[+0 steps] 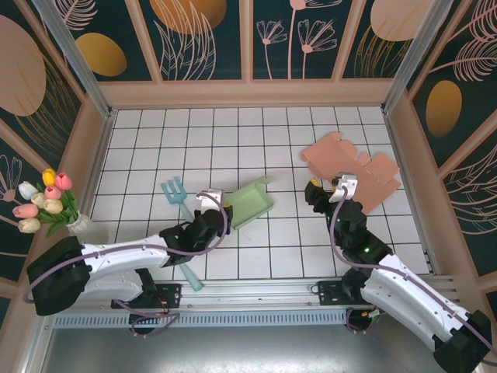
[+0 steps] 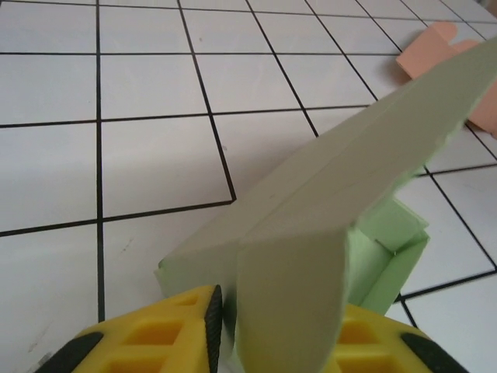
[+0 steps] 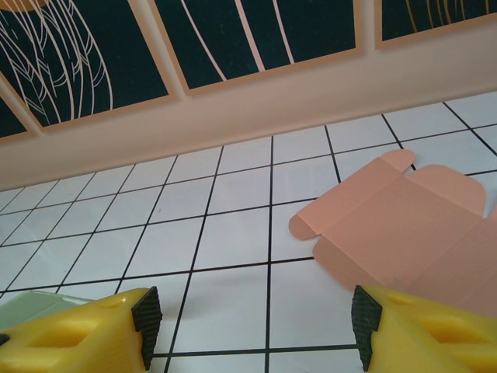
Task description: Fold the paper box
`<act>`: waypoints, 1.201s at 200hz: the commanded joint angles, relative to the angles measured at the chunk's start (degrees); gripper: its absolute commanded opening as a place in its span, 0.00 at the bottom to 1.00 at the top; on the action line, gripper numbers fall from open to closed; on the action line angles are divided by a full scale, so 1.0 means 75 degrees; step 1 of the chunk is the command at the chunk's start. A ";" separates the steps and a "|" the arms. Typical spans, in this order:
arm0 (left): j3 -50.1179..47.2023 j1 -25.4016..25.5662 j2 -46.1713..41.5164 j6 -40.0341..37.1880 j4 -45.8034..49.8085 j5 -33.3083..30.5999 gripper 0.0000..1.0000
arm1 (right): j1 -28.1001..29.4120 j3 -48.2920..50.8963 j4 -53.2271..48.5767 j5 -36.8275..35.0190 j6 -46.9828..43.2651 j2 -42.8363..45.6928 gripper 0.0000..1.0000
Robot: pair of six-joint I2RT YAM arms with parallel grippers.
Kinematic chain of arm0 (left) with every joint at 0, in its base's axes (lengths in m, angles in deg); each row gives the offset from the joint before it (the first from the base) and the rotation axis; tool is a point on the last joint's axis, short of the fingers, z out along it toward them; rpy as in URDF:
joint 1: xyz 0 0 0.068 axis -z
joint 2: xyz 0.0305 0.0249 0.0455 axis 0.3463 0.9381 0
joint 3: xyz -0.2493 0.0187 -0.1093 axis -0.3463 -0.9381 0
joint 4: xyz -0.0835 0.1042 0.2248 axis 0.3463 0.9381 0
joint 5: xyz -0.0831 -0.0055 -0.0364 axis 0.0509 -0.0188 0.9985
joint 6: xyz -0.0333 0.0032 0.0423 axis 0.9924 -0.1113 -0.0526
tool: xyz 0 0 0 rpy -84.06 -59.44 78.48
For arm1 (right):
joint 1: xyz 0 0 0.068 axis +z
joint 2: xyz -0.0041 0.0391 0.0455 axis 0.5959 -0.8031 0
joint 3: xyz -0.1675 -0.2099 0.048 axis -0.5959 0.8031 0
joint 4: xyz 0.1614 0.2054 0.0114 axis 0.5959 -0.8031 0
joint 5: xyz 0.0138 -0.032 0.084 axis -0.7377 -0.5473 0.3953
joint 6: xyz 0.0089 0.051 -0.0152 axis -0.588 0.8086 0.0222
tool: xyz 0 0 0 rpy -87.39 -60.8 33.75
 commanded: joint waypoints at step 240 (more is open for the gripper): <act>0.1253 -0.0152 0.0506 -0.2776 0.0167 -0.0479 0.00 | -0.0366 -0.1645 -0.0545 0.1687 0.0371 -0.3330 0.64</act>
